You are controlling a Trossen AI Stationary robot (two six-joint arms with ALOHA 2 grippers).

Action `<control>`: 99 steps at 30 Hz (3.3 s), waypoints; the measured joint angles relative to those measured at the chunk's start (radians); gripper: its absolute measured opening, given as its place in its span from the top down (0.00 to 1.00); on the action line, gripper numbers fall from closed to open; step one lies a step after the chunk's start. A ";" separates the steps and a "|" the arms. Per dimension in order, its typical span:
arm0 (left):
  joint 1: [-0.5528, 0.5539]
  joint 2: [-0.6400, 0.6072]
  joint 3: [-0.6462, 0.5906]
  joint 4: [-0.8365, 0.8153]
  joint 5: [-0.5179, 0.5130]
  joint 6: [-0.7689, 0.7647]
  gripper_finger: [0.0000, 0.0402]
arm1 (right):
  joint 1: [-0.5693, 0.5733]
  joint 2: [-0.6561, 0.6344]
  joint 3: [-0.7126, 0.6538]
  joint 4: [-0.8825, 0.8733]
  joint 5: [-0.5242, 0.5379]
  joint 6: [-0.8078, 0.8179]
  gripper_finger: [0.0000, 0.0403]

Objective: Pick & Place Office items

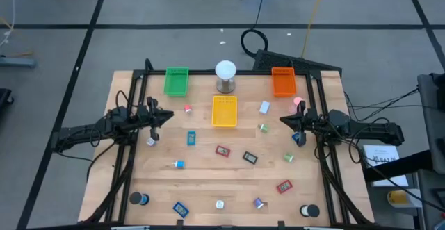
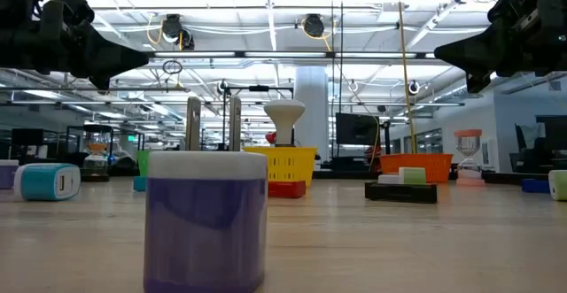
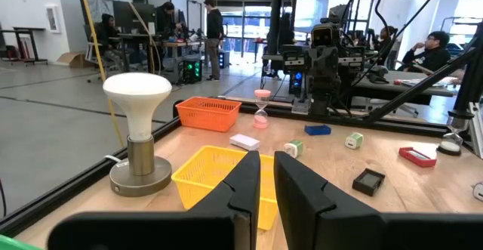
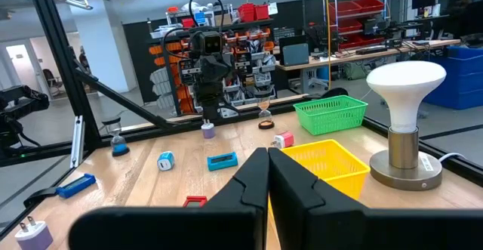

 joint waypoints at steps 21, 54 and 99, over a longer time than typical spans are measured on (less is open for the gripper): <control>0.000 0.000 0.000 0.000 0.000 0.000 0.90 | 0.000 0.000 0.000 0.000 0.000 0.000 0.99; 0.000 0.000 0.000 0.048 -0.025 -0.061 0.90 | 0.000 0.000 0.000 0.000 0.000 0.000 0.99; 0.000 0.335 0.553 -0.476 -0.269 -0.218 0.99 | 0.000 0.000 0.000 0.000 0.000 0.000 0.99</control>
